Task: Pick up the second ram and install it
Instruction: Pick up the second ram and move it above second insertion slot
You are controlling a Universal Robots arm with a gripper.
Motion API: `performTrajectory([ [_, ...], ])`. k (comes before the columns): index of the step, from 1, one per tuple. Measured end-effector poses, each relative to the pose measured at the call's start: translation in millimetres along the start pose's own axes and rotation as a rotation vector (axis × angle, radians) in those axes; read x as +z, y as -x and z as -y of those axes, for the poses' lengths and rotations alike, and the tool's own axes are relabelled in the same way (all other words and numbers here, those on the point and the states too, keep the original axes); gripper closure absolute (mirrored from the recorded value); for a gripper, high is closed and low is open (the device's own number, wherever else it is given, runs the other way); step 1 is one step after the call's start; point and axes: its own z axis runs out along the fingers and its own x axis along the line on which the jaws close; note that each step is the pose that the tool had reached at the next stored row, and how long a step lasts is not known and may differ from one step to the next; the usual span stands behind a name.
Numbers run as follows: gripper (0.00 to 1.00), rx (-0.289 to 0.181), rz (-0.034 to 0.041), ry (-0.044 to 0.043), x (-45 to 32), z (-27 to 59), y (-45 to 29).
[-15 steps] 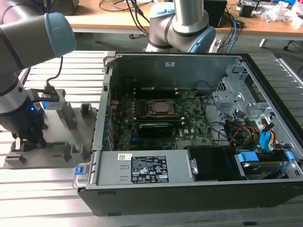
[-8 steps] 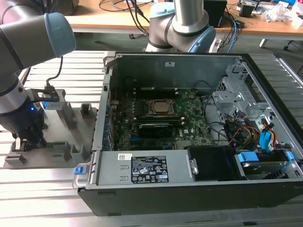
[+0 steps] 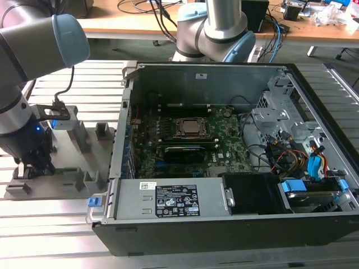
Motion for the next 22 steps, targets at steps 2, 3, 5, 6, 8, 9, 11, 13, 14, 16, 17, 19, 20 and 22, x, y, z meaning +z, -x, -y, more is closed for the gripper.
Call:
performTrajectory([
  [2,0.86,0.0,0.0,-0.0001,-3.7,0.0,0.1],
  [3,0.86,0.0,0.0001,-0.0001,-5.8,0.0,0.2],
  [5,0.86,0.0,0.0,-0.0001,-8.2,-0.1,0.2],
  [6,0.86,0.0,0.0,-0.0001,-8.8,-0.1,0.2],
  [8,0.86,0.0,0.0,-0.0001,-10.1,-0.1,0.2],
  [9,0.86,0.0,0.0,-0.0001,-10.7,-0.1,0.3],
  [11,0.86,0.0,0.0,0.0,-14.4,-0.2,0.4],
  [13,0.86,0.0,-0.0001,-0.0001,-16.3,-0.1,0.4],
  [14,0.86,0.0,-0.0002,-0.0001,-16.8,-0.1,0.4],
  [16,0.86,0.0,-0.0006,-0.0002,-18.5,-0.1,0.5],
  [17,0.86,0.0,-0.0009,-0.0002,-19.1,-0.1,0.5],
  [19,0.86,0.0,-0.0014,0.0001,-21.0,-0.3,0.5],
  [20,0.86,0.0,-0.0012,-0.0001,-22.6,-0.2,0.6],
  [22,0.86,0.0,-0.0012,-0.0001,-25.0,-0.3,0.7],
])
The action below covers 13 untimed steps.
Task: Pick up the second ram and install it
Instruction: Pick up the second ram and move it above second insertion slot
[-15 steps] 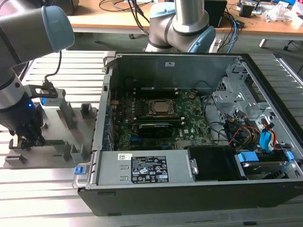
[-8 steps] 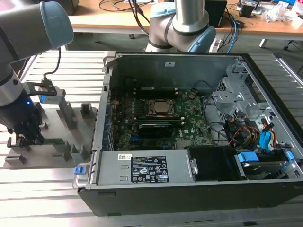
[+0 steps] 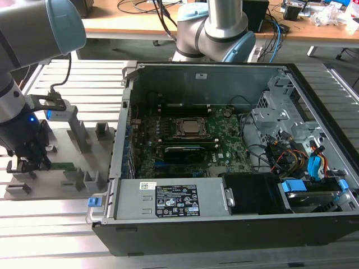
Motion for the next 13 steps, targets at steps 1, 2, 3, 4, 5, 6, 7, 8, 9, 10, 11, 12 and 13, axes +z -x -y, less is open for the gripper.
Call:
performTrajectory([
  [1,0.86,0.0,-0.0001,0.0,-2.0,0.0,0.1],
  [2,0.86,0.0,0.0,0.0,-3.4,0.0,0.1],
  [3,0.86,0.0,0.0,-0.0001,-4.3,0.0,0.1],
  [4,0.86,0.0,-0.0001,0.0,-6.3,-0.1,0.2],
  [5,0.86,0.0,-0.0002,0.0001,-7.9,-0.1,0.2],
  [6,0.86,0.0,-0.0001,0.0,-10.0,-0.1,0.3],
  [7,0.86,0.0,-0.0001,0.0,-12.6,-0.2,0.3],
  [8,0.86,0.0,-0.0001,0.0,-15.3,-0.2,0.4],
  [9,0.86,0.0,-0.0002,0.0,-16.3,-0.2,0.4],
  [10,0.86,0.0,-0.0001,-0.0001,-17.2,-0.2,0.5],
  [11,0.86,0.0,-0.0001,-0.0001,-18.5,-0.2,0.5],
  [12,0.86,0.0,-0.0001,-0.0001,-21.4,-0.3,0.5],
  [13,0.86,0.0,-0.0001,-0.0001,-23.4,-0.3,0.6],
])
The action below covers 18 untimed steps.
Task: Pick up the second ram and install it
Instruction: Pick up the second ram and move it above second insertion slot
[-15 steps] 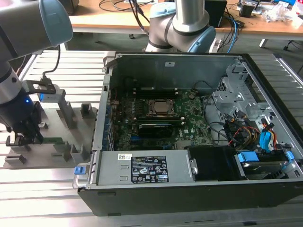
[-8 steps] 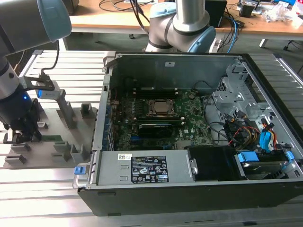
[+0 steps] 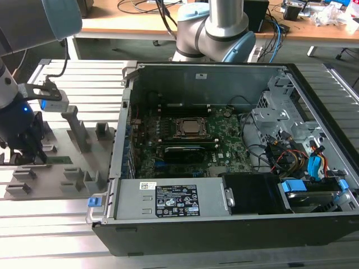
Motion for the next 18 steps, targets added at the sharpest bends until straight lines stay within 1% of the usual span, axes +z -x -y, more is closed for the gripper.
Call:
performTrajectory([
  [4,0.86,0.0,-0.0001,0.0001,-7.9,-0.1,0.2],
  [9,0.86,0.0,-0.0001,0.0,-15.5,-0.2,0.4],
  [13,0.86,0.0,-0.0004,0.0,-25.7,-0.3,0.6],
  [18,0.86,0.0,-0.0005,0.0001,-33.6,-0.4,0.8],
])
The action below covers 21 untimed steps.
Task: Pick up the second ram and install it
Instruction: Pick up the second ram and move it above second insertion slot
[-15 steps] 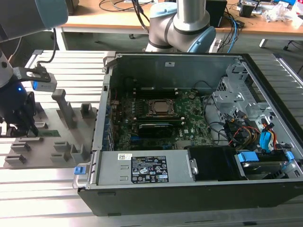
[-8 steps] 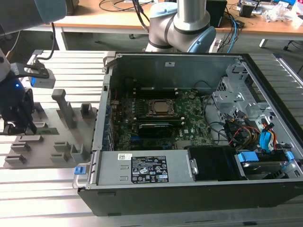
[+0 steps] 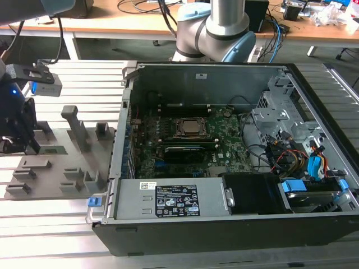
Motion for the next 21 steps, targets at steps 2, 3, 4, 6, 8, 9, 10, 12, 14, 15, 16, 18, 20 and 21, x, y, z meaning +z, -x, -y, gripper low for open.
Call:
performTrajectory([
  [2,0.86,0.0,-0.0001,-0.0001,-4.7,0.0,0.1],
  [3,0.86,0.0,-0.0001,0.0,-6.9,-0.1,0.1],
  [4,0.86,0.0,-0.0003,0.0,-10.1,-0.1,0.2],
  [6,0.86,0.0,-0.0006,0.0,-15.3,-0.2,0.3],
  [8,0.86,0.0,-0.0009,0.0,-21.8,-0.3,0.5],
  [9,0.86,0.0,-0.0009,0.0,-23.9,-0.3,0.5],
  [10,0.86,0.0,-0.001,0.0001,-25.3,-0.3,0.6],
  [12,0.86,0.0,-0.0012,0.0,-29.0,-0.3,0.7],
  [14,0.86,0.0,-0.0012,0.0,-32.1,-0.4,0.7],
  [15,0.86,0.0,-0.0013,0.0,-34.0,-0.4,0.8],
  [16,0.86,0.0,-0.0013,0.0,-35.4,-0.4,0.8],
  [18,0.86,0.0,-0.0014,0.0,-45.3,-0.6,1.0],
  [20,0.86,0.0,-0.0013,0.0,-50.2,-0.6,1.1],
  [21,0.86,0.0,-0.0013,-0.0001,-53.5,-0.7,1.2],
])
